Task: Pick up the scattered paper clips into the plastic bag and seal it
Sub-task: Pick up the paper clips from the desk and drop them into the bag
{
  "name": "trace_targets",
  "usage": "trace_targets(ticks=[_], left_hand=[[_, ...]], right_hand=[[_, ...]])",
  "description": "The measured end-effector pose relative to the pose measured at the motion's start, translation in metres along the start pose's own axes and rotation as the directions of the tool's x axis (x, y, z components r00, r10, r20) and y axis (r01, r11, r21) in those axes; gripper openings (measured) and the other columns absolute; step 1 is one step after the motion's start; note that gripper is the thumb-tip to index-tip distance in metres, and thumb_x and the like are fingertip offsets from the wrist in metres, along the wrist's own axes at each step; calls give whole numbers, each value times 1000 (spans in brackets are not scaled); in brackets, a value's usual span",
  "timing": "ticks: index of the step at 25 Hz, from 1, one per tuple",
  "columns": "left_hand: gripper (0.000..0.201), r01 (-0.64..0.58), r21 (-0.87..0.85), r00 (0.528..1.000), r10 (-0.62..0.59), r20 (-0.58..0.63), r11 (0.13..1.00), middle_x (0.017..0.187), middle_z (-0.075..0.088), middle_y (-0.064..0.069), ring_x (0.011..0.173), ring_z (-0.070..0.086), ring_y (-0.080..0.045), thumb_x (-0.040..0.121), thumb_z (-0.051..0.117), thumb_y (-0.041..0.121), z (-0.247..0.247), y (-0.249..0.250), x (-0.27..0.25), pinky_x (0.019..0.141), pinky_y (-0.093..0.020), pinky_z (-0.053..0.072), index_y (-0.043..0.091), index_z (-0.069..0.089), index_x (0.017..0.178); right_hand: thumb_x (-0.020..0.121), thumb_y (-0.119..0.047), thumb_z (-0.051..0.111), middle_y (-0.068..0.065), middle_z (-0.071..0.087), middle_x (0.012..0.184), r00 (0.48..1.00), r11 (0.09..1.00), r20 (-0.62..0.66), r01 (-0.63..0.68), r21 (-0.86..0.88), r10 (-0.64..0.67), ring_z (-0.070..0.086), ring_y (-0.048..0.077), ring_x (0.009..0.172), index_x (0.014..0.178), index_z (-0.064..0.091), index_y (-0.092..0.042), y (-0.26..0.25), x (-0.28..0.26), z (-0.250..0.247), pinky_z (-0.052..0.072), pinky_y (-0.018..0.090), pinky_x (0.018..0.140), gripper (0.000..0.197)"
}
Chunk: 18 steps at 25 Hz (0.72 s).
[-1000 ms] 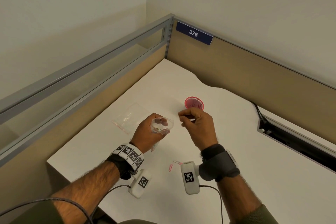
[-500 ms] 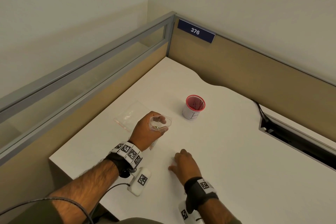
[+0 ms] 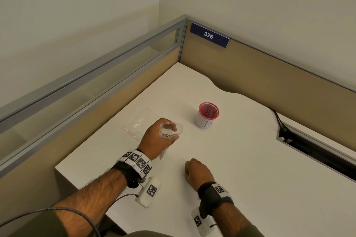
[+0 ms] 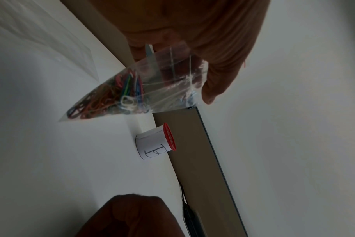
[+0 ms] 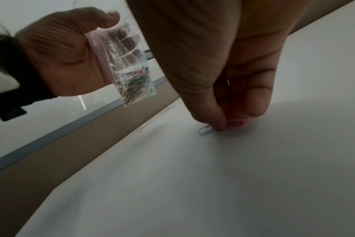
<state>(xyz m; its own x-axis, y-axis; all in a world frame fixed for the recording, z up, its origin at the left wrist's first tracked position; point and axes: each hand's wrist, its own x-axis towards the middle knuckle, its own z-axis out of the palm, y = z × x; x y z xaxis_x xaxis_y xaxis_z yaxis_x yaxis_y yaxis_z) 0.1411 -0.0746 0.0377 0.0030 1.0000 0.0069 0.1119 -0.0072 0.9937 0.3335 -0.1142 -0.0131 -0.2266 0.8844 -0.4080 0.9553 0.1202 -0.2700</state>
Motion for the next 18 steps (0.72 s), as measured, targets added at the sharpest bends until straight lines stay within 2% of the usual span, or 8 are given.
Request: trace_targets(ticks=[4, 7, 9, 11, 13, 15, 18], left_hand=[[30, -8, 6, 1000, 8, 0, 1000, 102, 72, 5, 111, 65, -15, 78, 81, 11, -1, 0, 2, 97, -43, 57, 18, 64, 102], [30, -8, -6, 1000, 8, 0, 1000, 102, 72, 6, 112, 65, -15, 76, 80, 15, -2, 0, 3, 98, -44, 56, 19, 64, 101], [30, -5, -3, 1000, 5, 1, 1000, 102, 72, 6, 112, 65, -15, 76, 80, 15, -2, 0, 3, 98, -45, 56, 19, 64, 101], [30, -2, -1, 1000, 2, 4, 1000, 103, 72, 5, 111, 66, -16, 75, 80, 16, 0, -1, 3, 97, -46, 56, 20, 64, 101], [32, -7, 4, 1000, 7, 16, 1000, 103, 72, 4, 111, 66, -16, 73, 80, 21, 5, -2, 3, 96, -45, 57, 20, 64, 101], [33, -18, 17, 999, 18, 33, 1000, 103, 72, 5, 110, 65, -16, 72, 79, 25, 9, -1, 3, 93, -42, 58, 21, 64, 102], [29, -42, 47, 998, 39, 51, 998, 100, 71, 8, 107, 65, -13, 78, 80, 19, 13, 2, 4, 89, -35, 58, 25, 64, 102]], right_hand=[[84, -11, 51, 1, 53, 90, 997, 996, 35, -64, 68, 62, 51, 19, 81, 80, 52, -19, 9, 2, -8, 48, 31, 80, 10], [79, -12, 58, -1, 60, 85, 996, 981, -19, -77, 177, 82, 58, 19, 79, 75, 57, -20, 18, -3, -26, 50, 29, 73, 8], [78, -12, 63, -1, 63, 81, 985, 961, -164, -13, 278, 61, 59, 20, 75, 73, 59, -19, 18, -7, -49, 47, 27, 66, 9], [81, -11, 66, -1, 63, 80, 940, 916, -338, 101, 388, 39, 57, 16, 72, 75, 62, -16, 9, -12, -78, 46, 25, 65, 8], [84, -13, 68, -3, 64, 81, 892, 856, -451, 208, 474, 32, 57, 10, 71, 80, 64, -17, -8, -18, -109, 49, 16, 65, 7], [85, -14, 68, -4, 66, 82, 858, 802, -514, 310, 510, -5, 58, 8, 72, 82, 65, -19, -26, -21, -133, 49, 11, 64, 7], [85, -14, 67, -1, 65, 83, 839, 813, -533, 381, 440, -106, 59, 11, 74, 82, 65, -19, -46, -16, -145, 52, 16, 66, 6]])
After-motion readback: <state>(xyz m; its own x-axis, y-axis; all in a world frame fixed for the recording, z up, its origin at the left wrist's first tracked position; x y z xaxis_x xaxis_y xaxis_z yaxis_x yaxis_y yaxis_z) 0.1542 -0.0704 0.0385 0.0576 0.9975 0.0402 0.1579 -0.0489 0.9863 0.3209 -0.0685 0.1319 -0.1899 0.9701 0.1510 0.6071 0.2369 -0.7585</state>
